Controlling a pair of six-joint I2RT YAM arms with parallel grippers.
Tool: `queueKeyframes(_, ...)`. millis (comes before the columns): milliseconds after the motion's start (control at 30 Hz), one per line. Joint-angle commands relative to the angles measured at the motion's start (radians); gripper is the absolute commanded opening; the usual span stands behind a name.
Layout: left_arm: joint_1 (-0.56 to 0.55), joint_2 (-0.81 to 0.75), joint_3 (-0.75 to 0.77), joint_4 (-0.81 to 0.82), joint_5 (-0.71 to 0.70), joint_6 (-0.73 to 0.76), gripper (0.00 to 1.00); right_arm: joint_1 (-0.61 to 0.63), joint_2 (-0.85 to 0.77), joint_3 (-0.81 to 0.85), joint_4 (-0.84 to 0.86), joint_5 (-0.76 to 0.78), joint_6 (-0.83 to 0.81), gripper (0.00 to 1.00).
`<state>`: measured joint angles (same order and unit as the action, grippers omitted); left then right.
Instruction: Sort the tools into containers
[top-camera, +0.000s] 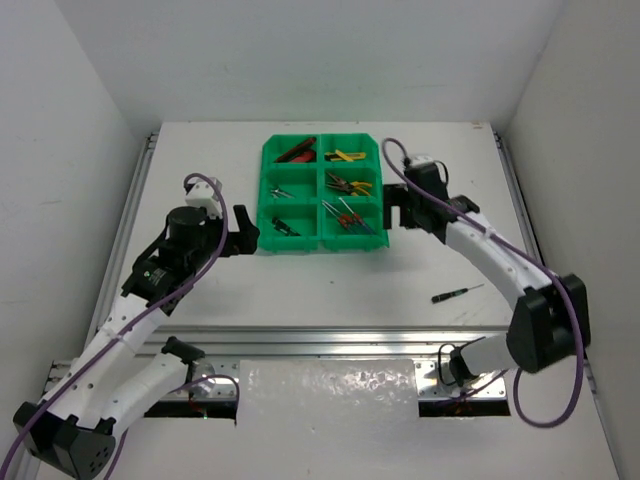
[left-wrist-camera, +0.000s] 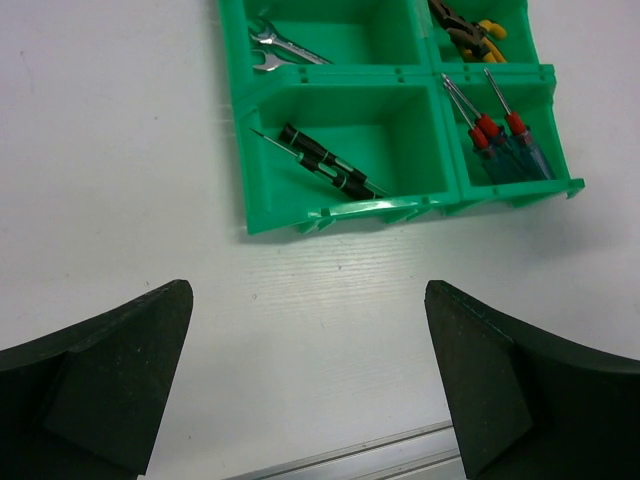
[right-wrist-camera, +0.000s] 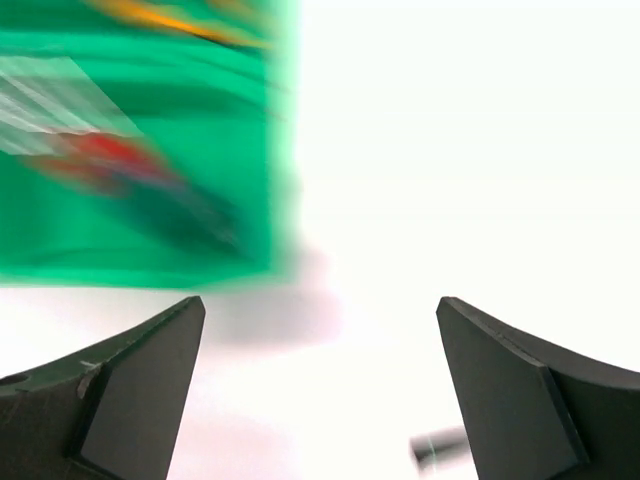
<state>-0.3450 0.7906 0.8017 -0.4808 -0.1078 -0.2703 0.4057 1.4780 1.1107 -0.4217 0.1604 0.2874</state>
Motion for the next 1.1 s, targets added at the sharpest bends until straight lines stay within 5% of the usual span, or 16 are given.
queueKeyframes(0,0.012,-0.004,0.002,0.042,0.034,0.003,1.0,-0.024,-0.114,-0.17,-0.208,0.382,0.446,0.99)
queueKeyframes(300,0.011,-0.01,-0.002,0.047,0.068,0.003,1.0,-0.027,-0.38,-0.373,-0.552,0.516,1.117,0.95)
queueKeyframes(400,0.008,-0.007,-0.004,0.048,0.083,0.005,1.0,-0.028,-0.432,-0.402,-0.678,0.583,1.295,0.84)
queueKeyframes(667,0.005,-0.021,-0.002,0.05,0.091,0.005,1.0,-0.139,-0.372,-0.514,-0.553,0.502,1.21,0.84)
queueKeyframes(867,0.003,-0.022,-0.004,0.05,0.094,0.005,1.0,-0.338,-0.263,-0.624,-0.335,0.375,1.087,0.81)
queueKeyframes(967,0.003,-0.019,-0.006,0.053,0.099,0.006,1.0,-0.34,-0.286,-0.672,-0.206,0.372,1.032,0.74)
queueKeyframes(1067,0.003,-0.014,-0.004,0.054,0.103,0.008,1.0,-0.34,-0.312,-0.707,-0.129,0.355,1.007,0.51)
